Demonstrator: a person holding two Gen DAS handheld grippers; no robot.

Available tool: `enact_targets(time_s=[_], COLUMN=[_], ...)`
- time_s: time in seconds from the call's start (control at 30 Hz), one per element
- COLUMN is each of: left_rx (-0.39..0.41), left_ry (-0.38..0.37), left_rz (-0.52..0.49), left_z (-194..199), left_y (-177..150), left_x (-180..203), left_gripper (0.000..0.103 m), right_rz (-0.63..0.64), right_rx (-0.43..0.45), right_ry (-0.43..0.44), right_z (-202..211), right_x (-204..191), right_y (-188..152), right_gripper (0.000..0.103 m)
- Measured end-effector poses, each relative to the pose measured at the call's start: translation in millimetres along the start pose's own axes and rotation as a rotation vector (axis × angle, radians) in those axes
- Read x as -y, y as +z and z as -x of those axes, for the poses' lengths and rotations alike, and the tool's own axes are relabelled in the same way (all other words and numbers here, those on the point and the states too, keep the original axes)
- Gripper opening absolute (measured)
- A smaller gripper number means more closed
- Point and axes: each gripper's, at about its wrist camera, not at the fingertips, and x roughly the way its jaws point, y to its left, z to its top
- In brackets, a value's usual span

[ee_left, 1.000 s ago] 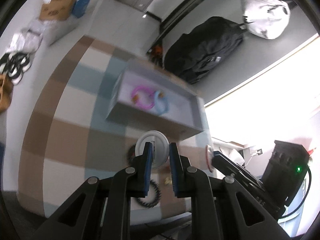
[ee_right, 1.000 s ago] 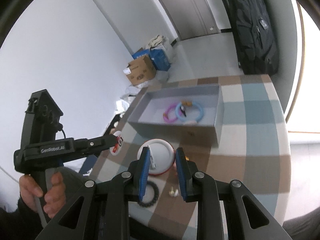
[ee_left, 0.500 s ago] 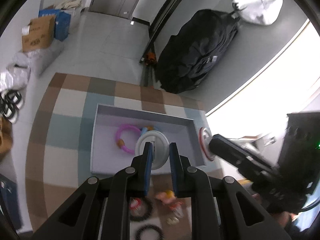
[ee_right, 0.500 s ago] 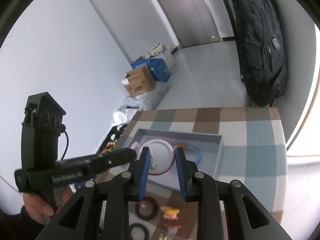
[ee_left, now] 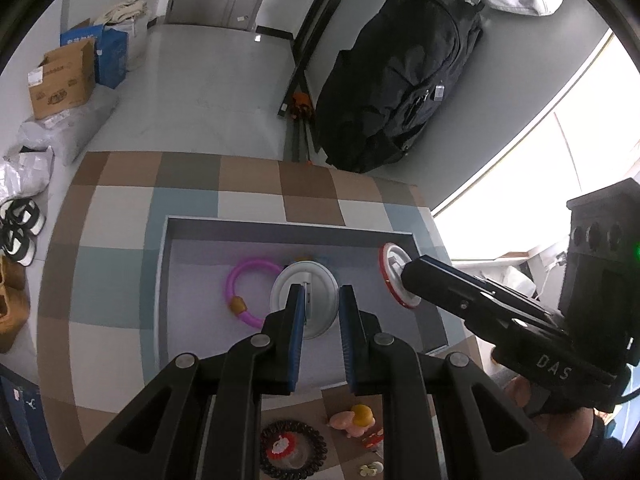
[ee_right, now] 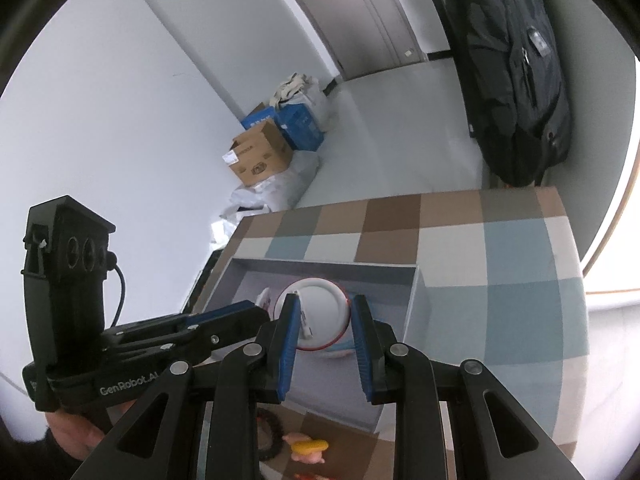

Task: Organize jewelry
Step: 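Carry both lids into the grey box and open both tools, then move the left tool back over the black bead bracelet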

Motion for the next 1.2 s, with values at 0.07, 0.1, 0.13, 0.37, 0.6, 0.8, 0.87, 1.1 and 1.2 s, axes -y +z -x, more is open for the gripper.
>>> enact_targets(time_s=[0.07,0.1,0.13,0.37,0.6,0.8,0.87,1.1,1.2], left_rx=[0.009,0.012,0.012,0.058,0.077,0.100,0.105,0.150,0.158], left_ry=[-0.005,-0.006,-0.017,-0.034,0.055,0.089,0.108,0.168,0.180], left_rz=[0.002,0.003,0.001,0.021,0.004,-0.005,0.004,-0.027,-0.031], left_z=[0.7,0.7,1.0,10.6,13.9,22.3,25.8,42.9,48.6], left_y=[1.8,2.8,3.6,2.5,-0.4,-7.6,-10.0,-24.7,-32.5], left_x=[-0.2,-0.4,-0.3,-4.4,2.7,8.8,10.3,22.1,26.1], left_gripper=[0.013,0.013,0.013,0.053,0.053,0.053,0.054,0.061,0.067], right_rz=[-0.012,-0.017,-0.017,0.024,-0.003,0.028,0.041,0.081,0.077], right_rx=[-0.008,-0.006,-0.001,0.147,0.156,0.173,0.179,0.186,0.180], right_ry=[0.006,0.012,0.012,-0.018,-0.029,-0.023,-0.028,-0.045,-0.045], right_z=[-1.4,-0.8,0.8,36.9,46.6,54.4,57.7,66.4,69.9], right_x=[2.0,3.0,3.0,1.8,7.9,-0.9,-4.4,-14.4,-14.9], right_y=[1.0,1.7,2.0,1.9,-2.7,-13.0,-16.5,-32.3,-40.1], right_gripper=[0.027,0.028,0.030,0.080,0.097,0.102,0.103,0.103,0.103])
